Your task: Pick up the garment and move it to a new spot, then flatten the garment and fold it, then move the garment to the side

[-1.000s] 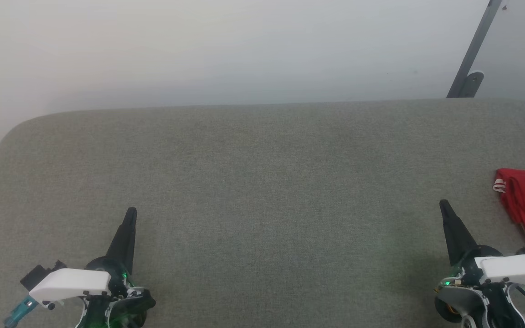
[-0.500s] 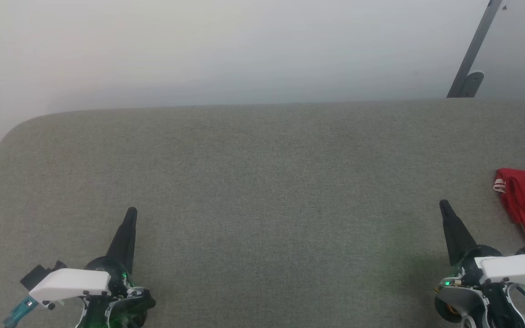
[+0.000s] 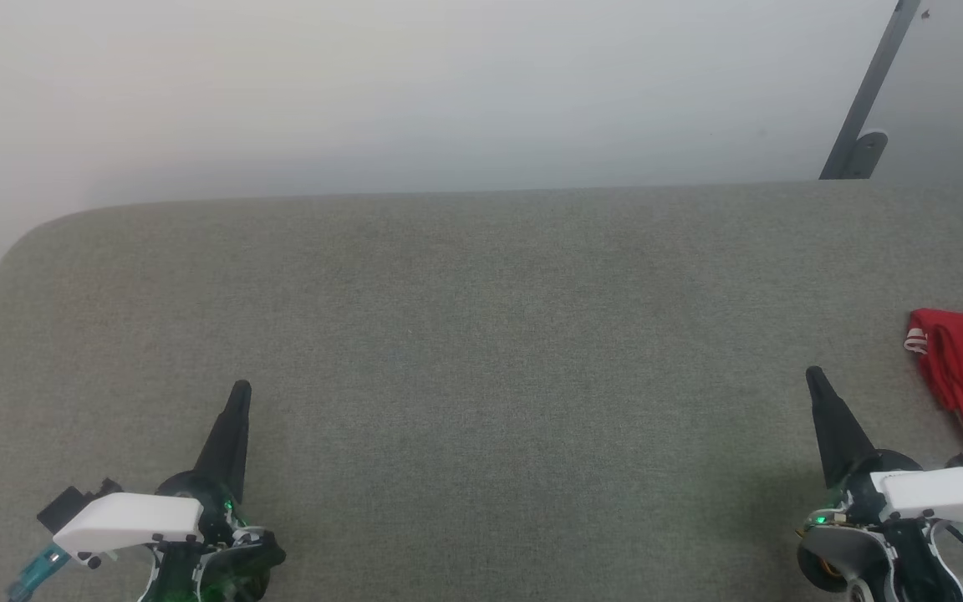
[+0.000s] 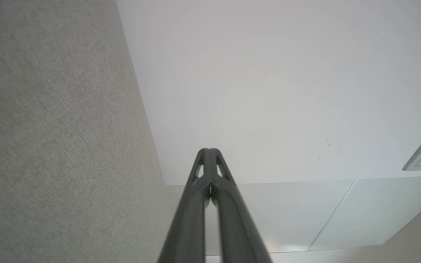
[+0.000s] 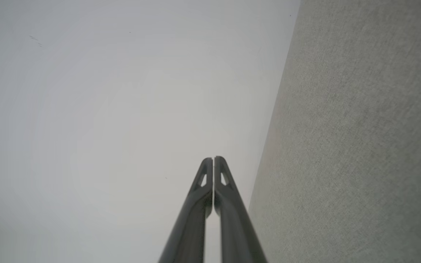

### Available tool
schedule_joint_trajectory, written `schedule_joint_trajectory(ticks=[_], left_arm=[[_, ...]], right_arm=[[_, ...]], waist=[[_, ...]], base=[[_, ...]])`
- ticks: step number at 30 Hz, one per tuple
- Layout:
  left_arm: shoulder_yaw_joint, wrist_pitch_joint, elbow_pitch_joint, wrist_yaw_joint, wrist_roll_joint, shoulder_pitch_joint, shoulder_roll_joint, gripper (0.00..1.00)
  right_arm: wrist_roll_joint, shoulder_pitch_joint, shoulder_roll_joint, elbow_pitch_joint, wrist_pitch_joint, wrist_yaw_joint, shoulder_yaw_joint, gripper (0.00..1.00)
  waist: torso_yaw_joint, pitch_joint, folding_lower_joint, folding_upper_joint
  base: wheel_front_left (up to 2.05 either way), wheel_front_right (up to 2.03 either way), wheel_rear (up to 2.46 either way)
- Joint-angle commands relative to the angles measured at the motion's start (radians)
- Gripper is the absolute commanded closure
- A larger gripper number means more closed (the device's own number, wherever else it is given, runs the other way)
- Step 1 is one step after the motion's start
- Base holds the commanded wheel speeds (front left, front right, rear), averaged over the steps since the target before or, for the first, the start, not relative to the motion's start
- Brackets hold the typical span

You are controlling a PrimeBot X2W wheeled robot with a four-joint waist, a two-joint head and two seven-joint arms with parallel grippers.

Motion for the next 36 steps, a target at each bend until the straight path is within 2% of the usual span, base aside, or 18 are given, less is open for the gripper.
schedule_joint_trajectory(ticks=[1, 36], left_arm=[[0.005, 0.004, 0.000, -0.003, 0.001, -0.010, -0.001, 1.00], [0.007, 0.006, 0.000, -0.003, 0.004, -0.010, -0.004, 1.00]], right_arm=[[0.004, -0.006, 0.003, 0.001, 0.002, 0.000, -0.001, 1.00], [0.004, -0.006, 0.003, 0.001, 0.002, 0.000, 0.000, 1.00]], waist=[[0.000, 0.000, 0.0000, 0.0000], [0.000, 0.000, 0.0000, 0.0000]], base=[[0.00, 0.00, 0.00], [0.00, 0.00, 0.00]])
